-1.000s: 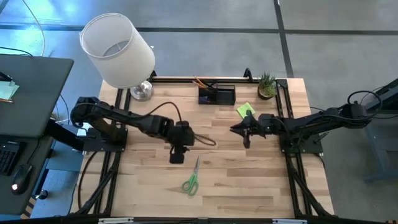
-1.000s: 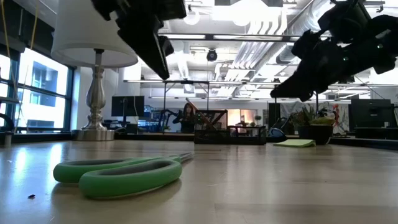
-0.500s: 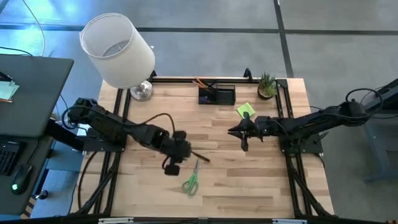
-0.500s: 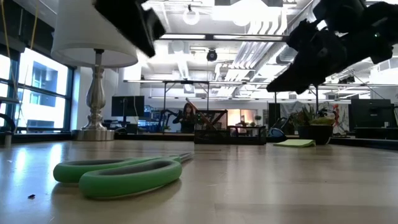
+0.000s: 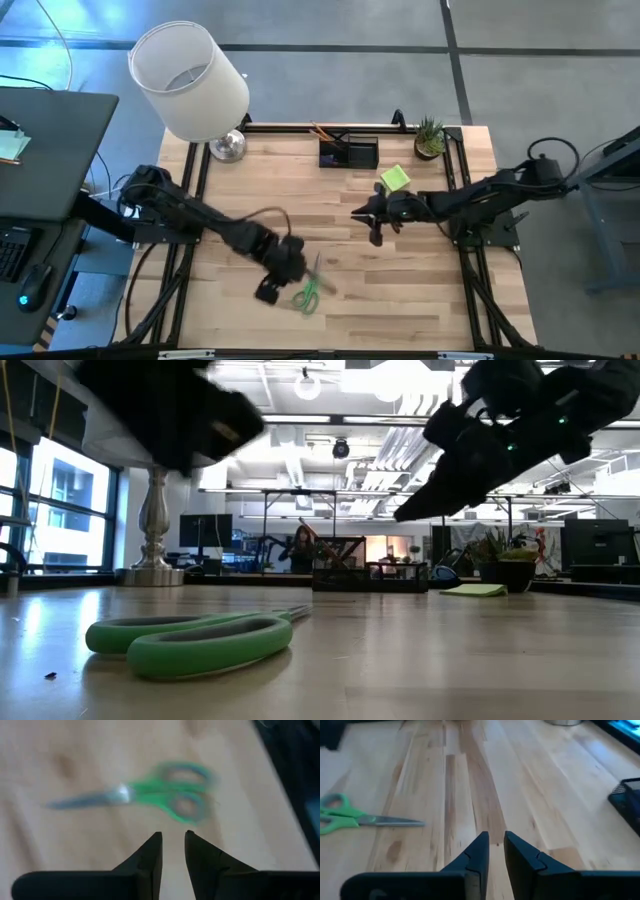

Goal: Pick and place office supplies into organizer
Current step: Put the green scissors into the black desk organizer

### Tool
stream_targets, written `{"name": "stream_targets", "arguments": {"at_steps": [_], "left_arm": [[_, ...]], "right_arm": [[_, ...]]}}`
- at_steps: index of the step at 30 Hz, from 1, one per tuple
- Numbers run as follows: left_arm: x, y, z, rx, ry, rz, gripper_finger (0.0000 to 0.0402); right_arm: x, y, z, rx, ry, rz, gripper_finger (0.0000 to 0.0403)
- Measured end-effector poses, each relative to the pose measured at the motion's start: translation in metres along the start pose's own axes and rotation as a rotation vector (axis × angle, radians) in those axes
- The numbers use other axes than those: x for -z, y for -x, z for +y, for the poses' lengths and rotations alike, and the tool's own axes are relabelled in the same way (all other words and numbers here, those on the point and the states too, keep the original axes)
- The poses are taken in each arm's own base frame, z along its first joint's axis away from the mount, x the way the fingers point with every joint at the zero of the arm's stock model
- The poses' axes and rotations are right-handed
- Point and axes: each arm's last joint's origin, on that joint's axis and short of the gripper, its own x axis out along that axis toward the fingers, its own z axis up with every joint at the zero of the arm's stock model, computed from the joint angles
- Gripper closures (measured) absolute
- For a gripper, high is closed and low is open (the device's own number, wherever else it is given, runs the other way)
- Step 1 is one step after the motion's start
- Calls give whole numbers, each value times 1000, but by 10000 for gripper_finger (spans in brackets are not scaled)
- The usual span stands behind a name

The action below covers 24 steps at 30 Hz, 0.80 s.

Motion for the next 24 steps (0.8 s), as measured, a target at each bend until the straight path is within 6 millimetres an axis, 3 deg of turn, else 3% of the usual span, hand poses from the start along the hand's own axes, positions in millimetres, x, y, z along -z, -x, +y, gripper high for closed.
{"name": "stream_targets", "arguments": {"at_steps": [6,8,24], "left_arm": [[4,-13,-13,31,-30,45,344],[-4,-19,-13,37,-5,-15,347],[-5,-68,-1,53,404,17,310]], "right_arm": [[3,-9,1,4,7,22,351],[3,-8,1,0,7,22,351],[5,5,-1,3,58,115,351]]}}
